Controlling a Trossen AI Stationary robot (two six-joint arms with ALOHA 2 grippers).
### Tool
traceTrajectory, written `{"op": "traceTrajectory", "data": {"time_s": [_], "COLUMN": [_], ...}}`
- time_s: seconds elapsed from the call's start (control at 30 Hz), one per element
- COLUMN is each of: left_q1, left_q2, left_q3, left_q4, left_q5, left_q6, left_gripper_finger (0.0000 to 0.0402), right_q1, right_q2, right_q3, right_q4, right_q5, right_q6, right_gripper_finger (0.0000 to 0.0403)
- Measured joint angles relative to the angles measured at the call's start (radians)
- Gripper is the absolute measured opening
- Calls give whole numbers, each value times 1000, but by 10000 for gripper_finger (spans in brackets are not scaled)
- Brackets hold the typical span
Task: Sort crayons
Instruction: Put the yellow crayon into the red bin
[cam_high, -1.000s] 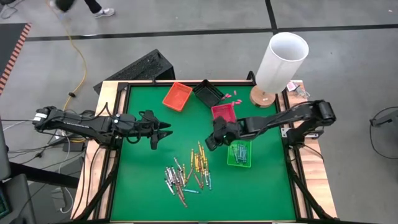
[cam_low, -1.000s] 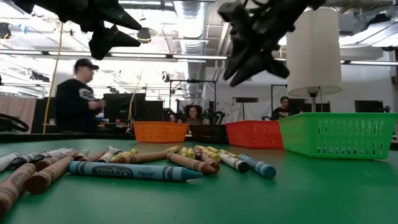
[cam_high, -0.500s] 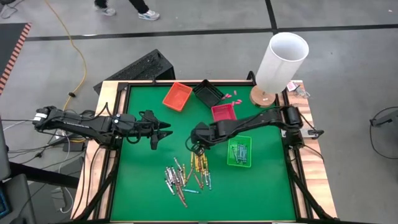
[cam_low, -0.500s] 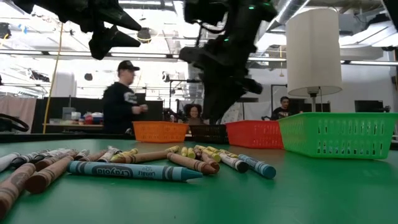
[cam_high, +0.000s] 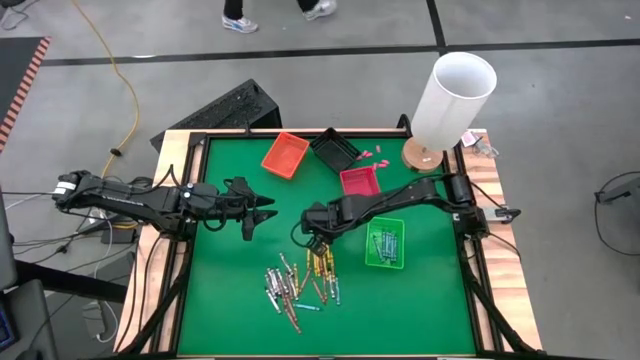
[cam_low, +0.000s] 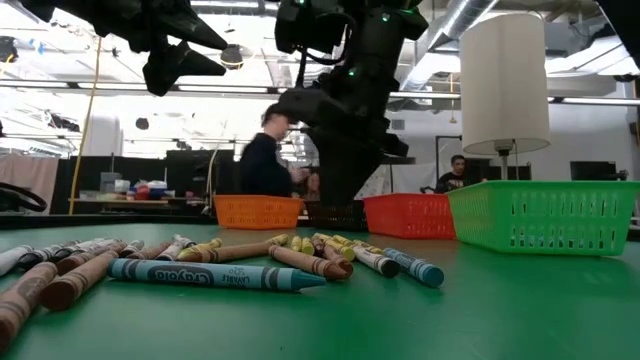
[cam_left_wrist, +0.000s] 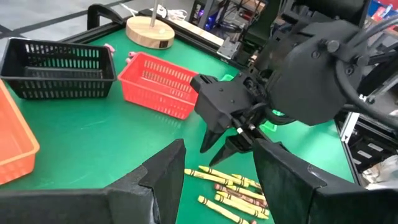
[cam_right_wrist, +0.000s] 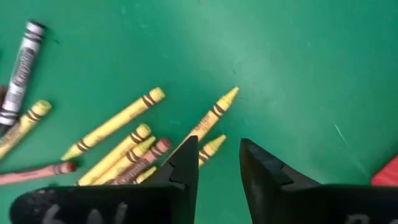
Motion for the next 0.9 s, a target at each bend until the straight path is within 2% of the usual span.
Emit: {"op": "traceTrajectory", "data": {"time_s": [0.23,0.4,0.77,0.9], "left_q1": [0,0,0,0], "left_q2": [0,0,0,0], "left_q3": [0,0,0,0], "left_q4": [3,3,3,3], "left_q5": [-23,-24,-24,-24], "left_q6": [16,15,10,6], "left_gripper_finger": [180,180,180,180], "right_q1": [-2,-3,-7,-7], "right_q2": [9,48,107,105], "right_q3": [1,2,5,5], "right_q4": [19,53,4,2], "right_q5": [43,50,49,51], "right_q6": [-1,6,56,72], "right_gripper_finger": [172,187,171,138]}}
